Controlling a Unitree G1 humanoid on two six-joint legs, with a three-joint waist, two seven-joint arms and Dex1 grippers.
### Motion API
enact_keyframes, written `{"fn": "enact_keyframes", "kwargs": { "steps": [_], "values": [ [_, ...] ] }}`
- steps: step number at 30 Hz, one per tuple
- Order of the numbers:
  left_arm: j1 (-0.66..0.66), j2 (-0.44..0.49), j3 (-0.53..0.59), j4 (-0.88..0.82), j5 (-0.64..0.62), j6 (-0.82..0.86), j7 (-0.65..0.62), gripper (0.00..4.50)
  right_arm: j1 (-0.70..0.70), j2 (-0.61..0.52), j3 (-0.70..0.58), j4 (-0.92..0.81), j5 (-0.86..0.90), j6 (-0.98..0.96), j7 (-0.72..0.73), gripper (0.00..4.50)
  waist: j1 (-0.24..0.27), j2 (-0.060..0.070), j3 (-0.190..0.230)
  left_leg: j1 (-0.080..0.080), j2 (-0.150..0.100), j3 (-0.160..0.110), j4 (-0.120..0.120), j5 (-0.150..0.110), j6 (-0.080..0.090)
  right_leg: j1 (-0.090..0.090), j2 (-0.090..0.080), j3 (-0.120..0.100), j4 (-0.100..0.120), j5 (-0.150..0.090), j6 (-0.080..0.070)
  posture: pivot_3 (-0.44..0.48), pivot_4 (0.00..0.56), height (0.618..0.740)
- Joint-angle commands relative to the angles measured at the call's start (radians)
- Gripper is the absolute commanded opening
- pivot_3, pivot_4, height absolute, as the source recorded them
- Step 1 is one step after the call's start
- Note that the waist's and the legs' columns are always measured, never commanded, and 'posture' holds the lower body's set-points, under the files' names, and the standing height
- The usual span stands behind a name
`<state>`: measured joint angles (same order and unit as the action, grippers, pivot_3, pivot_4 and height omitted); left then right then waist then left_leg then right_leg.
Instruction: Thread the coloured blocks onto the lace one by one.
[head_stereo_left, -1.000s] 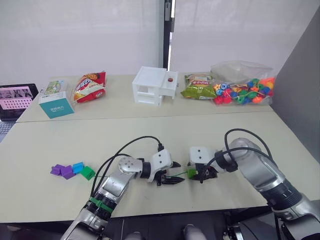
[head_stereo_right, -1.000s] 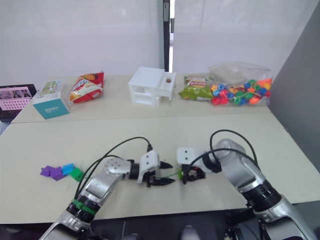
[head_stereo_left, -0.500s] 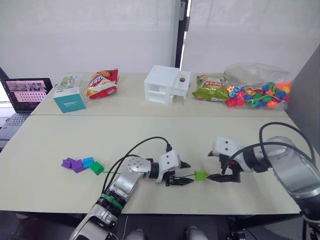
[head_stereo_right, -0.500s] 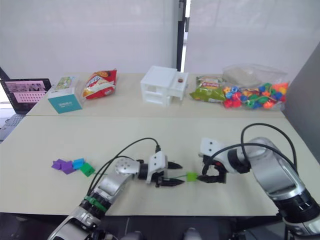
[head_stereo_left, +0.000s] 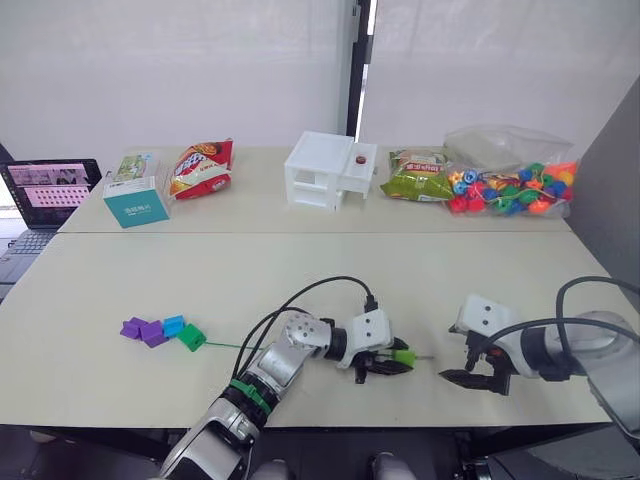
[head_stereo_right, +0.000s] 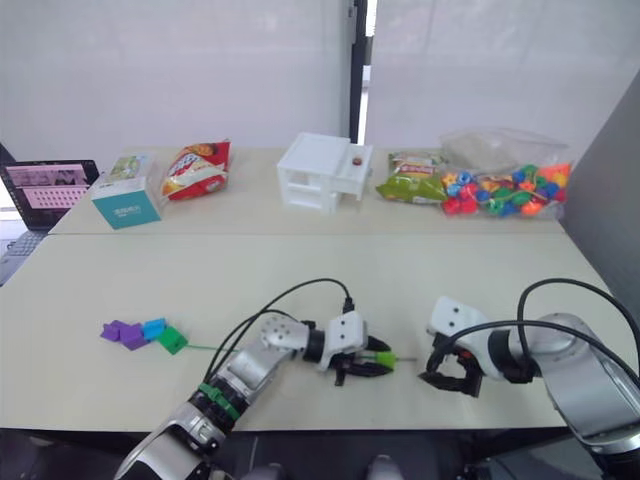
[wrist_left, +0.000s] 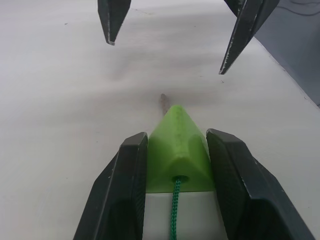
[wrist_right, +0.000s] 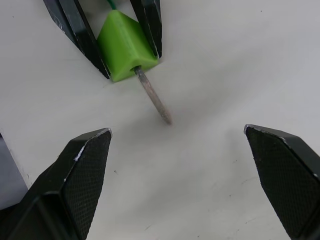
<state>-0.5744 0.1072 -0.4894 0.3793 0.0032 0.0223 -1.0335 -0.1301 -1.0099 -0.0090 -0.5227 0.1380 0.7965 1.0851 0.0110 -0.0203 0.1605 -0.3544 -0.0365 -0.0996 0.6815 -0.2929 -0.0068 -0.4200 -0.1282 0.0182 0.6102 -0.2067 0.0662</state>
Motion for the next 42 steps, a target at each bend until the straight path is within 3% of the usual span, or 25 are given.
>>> {"fn": "enact_keyframes", "kwargs": {
  "steps": [1, 12, 13, 25, 32, 34, 38, 42],
  "values": [
    [-0.001, 0.017, -0.012, -0.017, 0.029, 0.016, 0.006, 1.32, -0.007, -0.008, 0.033, 0.017, -0.005, -0.072, -0.009, 4.5, -0.002, 0.0, 0.0, 0.0, 0.0, 0.0, 0.0, 0.0, 0.0, 0.0, 0.0, 0.0, 0.0, 0.0, 0.0, 0.0, 0.15, 0.74],
    [0.004, 0.023, -0.008, -0.03, 0.025, 0.037, 0.025, 1.32, -0.204, 0.037, 0.25, 0.22, -0.044, -0.191, 0.05, 4.5, -0.01, 0.0, 0.0, 0.0, 0.0, 0.0, 0.0, 0.0, 0.0, 0.0, 0.0, 0.0, 0.0, 0.0, 0.0, 0.0, 0.15, 0.74],
    [0.004, 0.023, -0.008, -0.03, 0.025, 0.038, 0.026, 1.32, -0.216, 0.034, 0.266, 0.236, -0.042, -0.183, 0.071, 3.97, -0.011, 0.0, 0.0, 0.001, 0.0, 0.0, 0.0, 0.0, 0.0, 0.0, 0.0, 0.0, 0.0, 0.0, 0.0, 0.0, 0.15, 0.74],
    [0.035, 0.088, 0.017, -0.08, 0.032, 0.041, 0.048, 1.32, -0.205, 0.045, 0.295, 0.236, -0.031, -0.208, 0.124, 0.0, -0.021, 0.0, 0.0, 0.001, 0.0, 0.0, 0.0, 0.0, -0.001, 0.0, 0.0, 0.0, 0.001, 0.0, 0.0, 0.0, 0.15, 0.74],
    [0.114, 0.255, 0.081, -0.263, -0.021, 0.09, -0.001, 1.32, -0.24, 0.067, 0.315, 0.238, -0.038, -0.223, 0.137, 0.0, -0.032, 0.0, 0.0, 0.002, 0.002, 0.0, -0.001, 0.0, -0.001, -0.001, 0.002, 0.0, 0.001, 0.0, 0.0, 0.0, 0.15, 0.74],
    [0.154, 0.351, 0.133, -0.321, -0.05, 0.097, -0.036, 1.32, -0.262, 0.078, 0.327, 0.246, -0.042, -0.227, 0.143, 0.0, -0.04, 0.0, 0.0, 0.002, 0.003, 0.0, -0.001, 0.0, -0.001, -0.002, 0.002, 0.0, 0.002, 0.0, 0.0, 0.0, 0.15, 0.74],
    [0.26, 0.646, 0.314, -0.393, -0.136, 0.074, -0.152, 1.32, -0.324, 0.107, 0.36, 0.289, -0.058, -0.259, 0.162, 0.0, -0.058, 0.0, 0.0, 0.002, 0.007, 0.0, -0.003, 0.0, -0.001, -0.004, 0.006, 0.001, 0.002, 0.0, -0.001, 0.0, 0.15, 0.74],
    [0.327, 0.808, 0.437, -0.394, -0.2, 0.014, -0.228, 1.32, -0.354, 0.137, 0.378, 0.306, -0.06, -0.267, 0.168, 0.0, -0.05, 0.001, 0.001, 0.002, 0.008, 0.0, -0.004, 0.0, 0.0, -0.005, 0.007, 0.0, 0.002, 0.0, -0.002, 0.0, 0.15, 0.74]
  ]
}}
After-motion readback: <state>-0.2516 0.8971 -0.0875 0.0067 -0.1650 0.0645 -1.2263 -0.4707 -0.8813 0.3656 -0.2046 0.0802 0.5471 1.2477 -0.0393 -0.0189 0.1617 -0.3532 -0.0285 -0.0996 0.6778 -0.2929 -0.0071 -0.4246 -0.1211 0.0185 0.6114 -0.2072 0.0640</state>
